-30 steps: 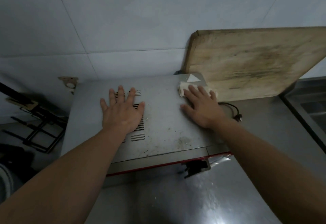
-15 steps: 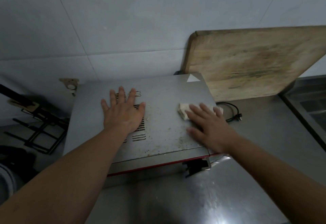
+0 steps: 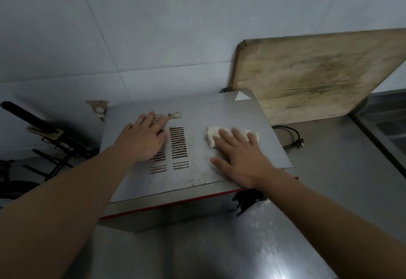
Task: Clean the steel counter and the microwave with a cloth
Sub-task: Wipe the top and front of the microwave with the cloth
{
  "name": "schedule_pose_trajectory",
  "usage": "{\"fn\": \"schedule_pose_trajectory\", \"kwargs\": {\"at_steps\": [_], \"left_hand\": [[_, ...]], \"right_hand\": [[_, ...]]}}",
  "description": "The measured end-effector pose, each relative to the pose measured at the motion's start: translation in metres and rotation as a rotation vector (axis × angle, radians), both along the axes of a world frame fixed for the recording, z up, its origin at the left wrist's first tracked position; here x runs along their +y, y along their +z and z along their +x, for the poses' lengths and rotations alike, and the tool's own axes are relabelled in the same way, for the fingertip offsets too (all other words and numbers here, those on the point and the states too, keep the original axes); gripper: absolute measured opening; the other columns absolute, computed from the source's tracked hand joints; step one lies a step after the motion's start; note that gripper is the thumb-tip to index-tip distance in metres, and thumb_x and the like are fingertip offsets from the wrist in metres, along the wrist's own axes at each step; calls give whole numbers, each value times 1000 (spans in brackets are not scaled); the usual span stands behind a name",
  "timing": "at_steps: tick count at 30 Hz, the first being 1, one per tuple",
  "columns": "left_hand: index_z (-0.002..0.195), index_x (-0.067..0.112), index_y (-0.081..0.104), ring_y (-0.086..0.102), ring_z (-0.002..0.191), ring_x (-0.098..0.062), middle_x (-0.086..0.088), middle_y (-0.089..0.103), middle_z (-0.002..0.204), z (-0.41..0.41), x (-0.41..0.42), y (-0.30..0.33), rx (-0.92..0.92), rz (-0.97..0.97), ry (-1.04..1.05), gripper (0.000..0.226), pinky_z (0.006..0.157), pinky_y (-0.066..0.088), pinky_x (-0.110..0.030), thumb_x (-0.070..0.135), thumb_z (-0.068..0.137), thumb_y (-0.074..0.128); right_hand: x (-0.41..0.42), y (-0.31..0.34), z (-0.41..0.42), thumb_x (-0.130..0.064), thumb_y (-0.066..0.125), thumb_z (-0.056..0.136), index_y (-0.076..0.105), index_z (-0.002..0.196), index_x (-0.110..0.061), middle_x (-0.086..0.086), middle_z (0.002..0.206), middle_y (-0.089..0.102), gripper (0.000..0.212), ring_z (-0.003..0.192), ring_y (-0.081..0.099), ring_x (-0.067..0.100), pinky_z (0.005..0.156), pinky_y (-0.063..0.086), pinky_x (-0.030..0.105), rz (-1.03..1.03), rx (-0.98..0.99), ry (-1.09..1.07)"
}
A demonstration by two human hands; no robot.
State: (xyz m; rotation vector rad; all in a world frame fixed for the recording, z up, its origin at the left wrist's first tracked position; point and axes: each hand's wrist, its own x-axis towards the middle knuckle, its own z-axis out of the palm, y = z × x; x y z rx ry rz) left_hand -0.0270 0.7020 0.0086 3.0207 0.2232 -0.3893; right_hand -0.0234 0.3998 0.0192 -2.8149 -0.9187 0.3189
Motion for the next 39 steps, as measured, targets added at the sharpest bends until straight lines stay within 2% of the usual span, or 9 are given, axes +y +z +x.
{"fn": "schedule_pose_trajectory", "kwargs": {"at_steps": [4, 7, 11, 15, 21, 24, 30, 35, 39], "left_hand": [[157, 41, -5, -10, 153, -22, 2, -12, 167, -32, 3, -10, -97, 1, 71, 61, 123, 0, -50, 60, 100, 6], [157, 41, -4, -14, 153, -22, 2, -13, 167, -39, 1, -12, -129, -30, 104, 61, 123, -4, -49, 60, 100, 6], [156, 45, -5, -17, 152, -23, 3, -13, 167, -44, 1, -15, -155, -19, 160, 59, 123, -6, -50, 60, 100, 6], [157, 43, 0, -15, 152, -24, 0, -10, 167, -45, 2, -16, -201, -35, 244, 57, 123, -3, -50, 55, 102, 10], [157, 40, 3, -11, 153, -24, 0, -6, 168, -45, 2, -17, -218, -48, 270, 57, 123, -2, -53, 53, 102, 9], [157, 40, 2, -11, 153, -24, 0, -7, 167, -45, 3, -18, -216, -50, 265, 57, 123, -2, -53, 53, 102, 9], [158, 38, -1, -13, 153, -28, -2, -9, 167, -44, 2, -17, -197, -41, 250, 58, 122, -3, -56, 52, 101, 6], [158, 36, -3, -14, 152, -31, -5, -11, 167, -46, 2, -15, -201, -56, 229, 58, 121, -3, -57, 50, 102, 7], [158, 36, -4, -15, 152, -31, -5, -11, 167, -47, 1, -15, -205, -51, 235, 59, 121, -3, -58, 50, 102, 7]], "right_hand": [[11, 1, -76, -73, 16, 93, 3, 156, -36, -11, 164, -10, 74, 149, -21, 18, 119, -14, 50, -26, 30, 155], [21, 5, -79, -73, 16, 93, 3, 156, -38, -12, 163, -9, 73, 149, -21, 17, 119, -12, 52, -60, 42, 176], [56, 11, -47, -71, 12, 93, 9, 156, -37, -9, 165, 0, 71, 151, -8, 18, 120, -3, 54, -63, 49, 177], [93, 9, 16, -66, 13, 97, 12, 156, -32, -5, 165, 7, 68, 152, 2, 23, 119, 6, 57, -107, -12, 60], [104, 9, 97, -60, 18, 100, 19, 155, -33, -2, 165, 13, 61, 150, 12, 26, 117, 15, 57, -155, 37, -44], [99, 3, 73, -59, 20, 99, 16, 156, -31, -3, 165, 9, 64, 151, 6, 25, 119, 7, 56, -135, -12, -64], [70, -1, -37, -60, 20, 99, 16, 155, -33, -5, 165, 10, 63, 152, 2, 21, 121, 0, 50, 5, -39, 16], [51, -2, -98, -64, 18, 98, 3, 155, -39, -14, 162, -8, 64, 149, -17, 12, 120, -9, 44, -62, 0, 27], [58, 5, -84, -62, 15, 99, 11, 155, -39, -14, 163, 2, 61, 151, -5, 12, 121, -2, 42, -60, 24, 2]]}}
